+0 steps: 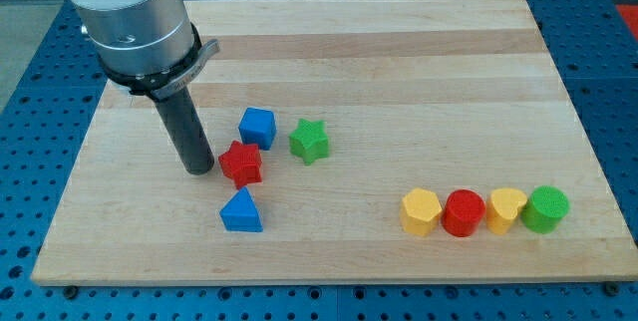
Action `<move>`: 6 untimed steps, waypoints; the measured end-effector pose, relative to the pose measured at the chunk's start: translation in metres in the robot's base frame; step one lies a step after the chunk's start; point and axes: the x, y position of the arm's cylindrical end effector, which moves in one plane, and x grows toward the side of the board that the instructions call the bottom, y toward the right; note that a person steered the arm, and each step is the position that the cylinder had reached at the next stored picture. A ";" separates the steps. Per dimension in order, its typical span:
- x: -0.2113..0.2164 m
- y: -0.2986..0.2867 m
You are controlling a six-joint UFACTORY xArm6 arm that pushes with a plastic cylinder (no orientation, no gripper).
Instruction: Adjust the red star vertically below the blue cube
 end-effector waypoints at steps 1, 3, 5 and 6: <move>0.000 0.002; 0.000 0.017; 0.000 0.033; 0.000 0.035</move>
